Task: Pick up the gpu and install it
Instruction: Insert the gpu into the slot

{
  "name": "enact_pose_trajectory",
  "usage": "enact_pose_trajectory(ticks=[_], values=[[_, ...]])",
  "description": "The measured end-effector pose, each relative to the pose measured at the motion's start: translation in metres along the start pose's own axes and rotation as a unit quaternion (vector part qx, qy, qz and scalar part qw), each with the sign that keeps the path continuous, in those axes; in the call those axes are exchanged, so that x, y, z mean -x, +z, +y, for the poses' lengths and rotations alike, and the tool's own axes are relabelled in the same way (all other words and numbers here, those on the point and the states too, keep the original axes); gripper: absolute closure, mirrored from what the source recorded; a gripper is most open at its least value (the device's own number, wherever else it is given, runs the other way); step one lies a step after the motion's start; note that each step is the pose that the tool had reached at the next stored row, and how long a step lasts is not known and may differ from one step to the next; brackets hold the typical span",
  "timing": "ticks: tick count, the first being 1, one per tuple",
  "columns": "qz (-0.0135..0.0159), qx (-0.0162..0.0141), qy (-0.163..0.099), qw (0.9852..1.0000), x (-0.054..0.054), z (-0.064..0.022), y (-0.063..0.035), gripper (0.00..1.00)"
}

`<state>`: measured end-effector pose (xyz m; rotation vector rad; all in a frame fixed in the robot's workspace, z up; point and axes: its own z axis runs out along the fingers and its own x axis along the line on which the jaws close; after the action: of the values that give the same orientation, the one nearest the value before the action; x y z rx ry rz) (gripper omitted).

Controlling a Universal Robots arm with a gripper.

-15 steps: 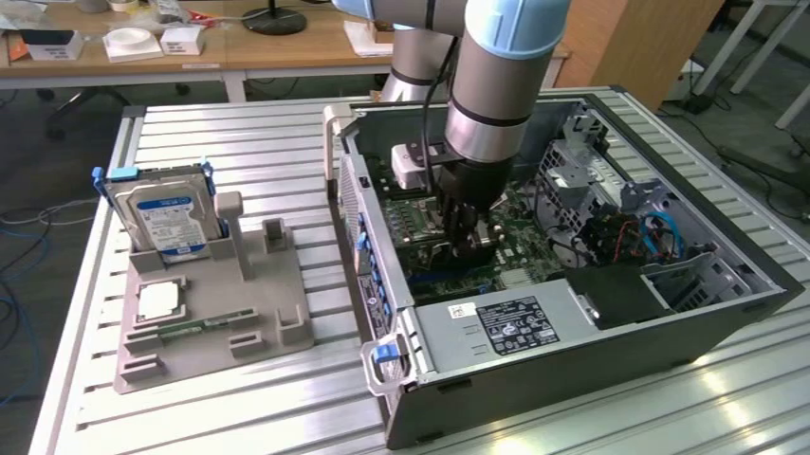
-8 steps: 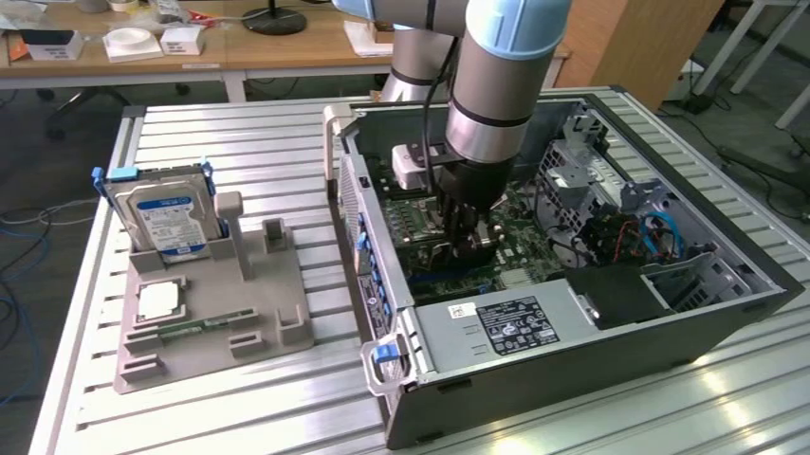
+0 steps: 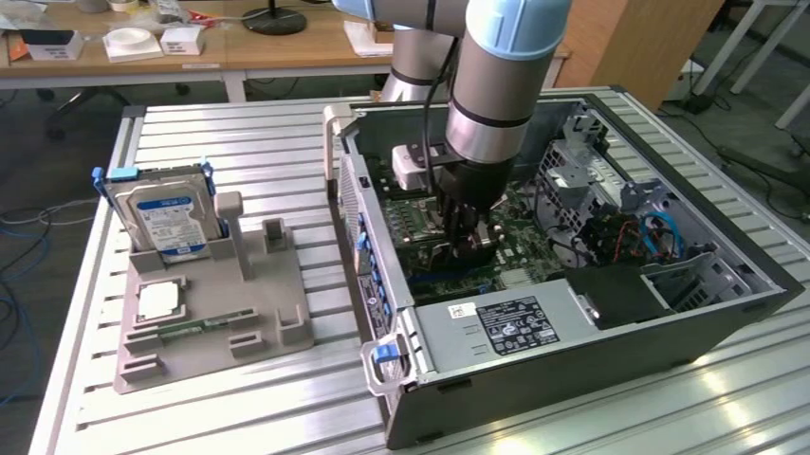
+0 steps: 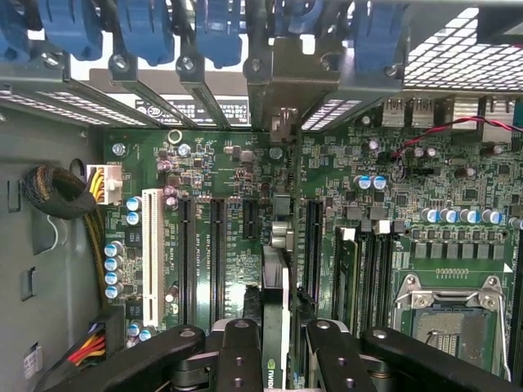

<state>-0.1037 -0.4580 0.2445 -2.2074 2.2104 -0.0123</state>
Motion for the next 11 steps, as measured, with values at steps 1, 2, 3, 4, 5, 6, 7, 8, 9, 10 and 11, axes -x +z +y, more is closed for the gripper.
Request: enact_pose_trajectory(ticks=[1,2,3,4,5,6,7,8,9,10,11], values=[[0.0,0.0,0.0,1.0,0.0,0.0,0.0,0.74],[0.0,0.0,0.0,1.0,0.0,0.0,-0.0001,0.74],[0.0001,0.0,0.0,1.0,0.0,0.0,-0.0001,0.74],[0.0001,0.0001,0.0,1.0,0.0,0.0,-0.0001,0.74],[0.0001,0.0,0.0,1.0,-0.0001,0.0,-0.0001,0.74],[0.0001,0.0001,0.0,1.0,-0.0001,0.0001,-0.0001,0.74],[0.0001,0.0001,-0.001,1.0,-0.0001,0.0001,-0.0001,0.74],[0.0001,0.0001,-0.001,1.0,-0.0001,0.0,-0.0001,0.74],[0.0001,0.0001,-0.001,1.0,-0.0002,0.0,-0.0001,0.74],[0.0001,0.0001,-0.001,1.0,-0.0001,0.0001,-0.0001,0.74],[0.0002,0.0001,-0.001,1.0,-0.0002,0.0001,0.0007,0.74]])
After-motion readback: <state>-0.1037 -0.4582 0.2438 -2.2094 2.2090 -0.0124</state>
